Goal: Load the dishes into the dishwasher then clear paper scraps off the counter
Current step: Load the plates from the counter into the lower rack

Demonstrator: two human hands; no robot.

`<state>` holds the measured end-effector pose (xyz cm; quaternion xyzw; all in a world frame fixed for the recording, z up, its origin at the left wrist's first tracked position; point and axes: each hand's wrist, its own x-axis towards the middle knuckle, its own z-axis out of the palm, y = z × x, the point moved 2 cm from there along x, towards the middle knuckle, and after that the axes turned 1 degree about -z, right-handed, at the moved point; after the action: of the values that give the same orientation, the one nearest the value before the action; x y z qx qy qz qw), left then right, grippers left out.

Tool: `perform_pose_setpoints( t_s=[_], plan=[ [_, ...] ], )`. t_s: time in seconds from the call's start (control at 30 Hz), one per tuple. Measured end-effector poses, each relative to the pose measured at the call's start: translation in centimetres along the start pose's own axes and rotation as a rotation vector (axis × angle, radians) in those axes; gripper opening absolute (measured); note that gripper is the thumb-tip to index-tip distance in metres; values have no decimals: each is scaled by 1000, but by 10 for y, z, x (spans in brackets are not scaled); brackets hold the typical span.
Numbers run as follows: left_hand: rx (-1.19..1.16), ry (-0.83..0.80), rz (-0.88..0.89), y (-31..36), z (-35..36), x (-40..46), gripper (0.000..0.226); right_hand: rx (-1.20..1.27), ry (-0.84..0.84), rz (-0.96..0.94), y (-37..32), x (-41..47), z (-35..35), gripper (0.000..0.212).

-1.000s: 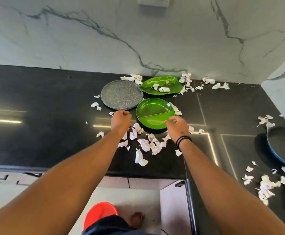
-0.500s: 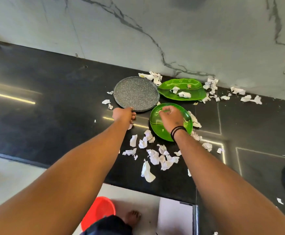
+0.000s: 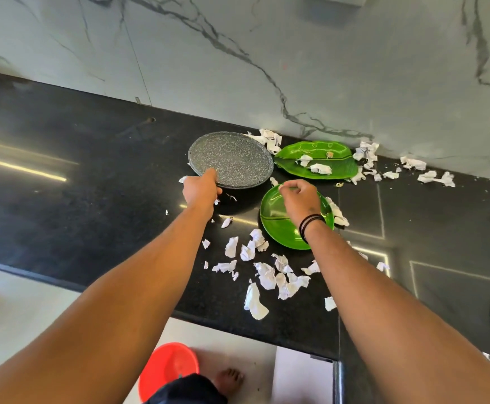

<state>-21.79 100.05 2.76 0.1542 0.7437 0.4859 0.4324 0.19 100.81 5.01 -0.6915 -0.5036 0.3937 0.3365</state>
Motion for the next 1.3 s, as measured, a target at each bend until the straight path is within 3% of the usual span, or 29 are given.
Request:
perform_pose_setpoints(
  t_s=[0.13, 0.27, 0.37, 0.57, 0.7, 0.87, 1.07, 1.17, 1.3],
  plan=[
    [2, 49, 62, 2, -13, -9, 15, 54, 15, 21, -4, -5, -2, 18],
    [43, 4, 124, 7, -22, -17, 12, 156, 19, 60, -9, -15, -1, 40],
    [80, -149, 159, 9, -19, -27, 12, 306, 54, 109, -8, -26, -9, 47],
    [167, -489, 244, 0, 15, -66, 32, 305, 329, 122, 20, -48, -75, 55],
    [248, -665, 272, -7, 53, -101, 31, 351, 494, 166, 50, -80, -134, 39],
    [385, -815, 347, -27, 90, -166, 35, 338, 605, 254, 112, -146, -198, 11],
    [567, -1055, 454, -84, 104, -268, 47, 434, 823, 374, 163, -281, -253, 28],
    [655, -1165, 502, -112, 93, -321, 27, 447, 918, 424, 181, -360, -267, 28],
    [785, -1355, 601, -152, 68, -401, 20, 409, 1091, 476, 205, -478, -279, 30]
  ],
)
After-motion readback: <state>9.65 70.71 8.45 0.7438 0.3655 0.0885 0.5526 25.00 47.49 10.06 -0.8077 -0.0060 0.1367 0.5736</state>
